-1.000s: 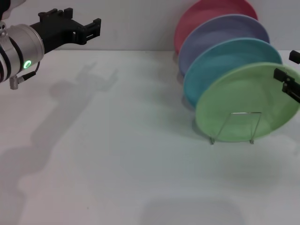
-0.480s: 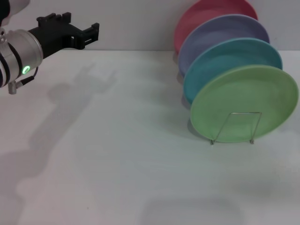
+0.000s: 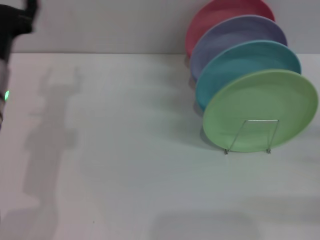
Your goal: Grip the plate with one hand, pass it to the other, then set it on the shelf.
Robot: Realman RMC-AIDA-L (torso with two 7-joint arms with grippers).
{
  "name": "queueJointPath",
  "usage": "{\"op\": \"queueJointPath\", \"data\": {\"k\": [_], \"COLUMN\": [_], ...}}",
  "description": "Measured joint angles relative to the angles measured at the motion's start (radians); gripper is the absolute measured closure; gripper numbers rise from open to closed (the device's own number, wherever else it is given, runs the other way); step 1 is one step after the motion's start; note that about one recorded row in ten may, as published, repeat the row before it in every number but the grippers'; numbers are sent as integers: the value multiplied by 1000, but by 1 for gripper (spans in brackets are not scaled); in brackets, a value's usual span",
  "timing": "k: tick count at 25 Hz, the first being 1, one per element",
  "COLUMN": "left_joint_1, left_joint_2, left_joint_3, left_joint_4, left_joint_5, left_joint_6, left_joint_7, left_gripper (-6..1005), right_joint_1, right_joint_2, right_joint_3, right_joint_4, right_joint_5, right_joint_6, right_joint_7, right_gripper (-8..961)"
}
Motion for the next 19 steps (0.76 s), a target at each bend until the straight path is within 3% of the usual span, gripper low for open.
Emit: {"op": "queueJointPath", "data": {"k": [2, 3, 6, 7, 8, 10, 19], "left_joint_1": [-35, -91, -157, -157, -172, -175, -160], "left_joint_2": [-1, -3, -1, -1, 3, 2, -2], "left_joint_3": [57, 63, 50, 50, 43, 41, 38], "left_joint_4": [214, 439, 733, 733, 844, 880, 883], "left_joint_5": [50, 84, 101, 101, 102, 101, 99], "left_joint_6": [346, 588, 842, 842, 913, 912, 782], "left_joint_7": [-187, -400, -690, -690, -809, -841, -734], "left_gripper": [257, 257, 257, 257, 257, 257, 257], "right_joint_1": [0, 0, 2, 3, 5, 7, 7], "right_joint_2": [0, 0, 0, 0, 0, 0, 0], "right_joint_3": [15, 17, 17, 18, 18, 13, 7], "right_joint_4": [-30, -48, -88, -94, -98, -103, -113], "right_joint_5": [30, 62, 143, 159, 171, 175, 171], "right_joint_6": [1, -2, -32, -45, -58, -72, -71], "right_joint_7": [-8, -9, -10, -9, -9, -9, -9], "right_gripper": [343, 343, 344, 344, 344, 344, 344]}}
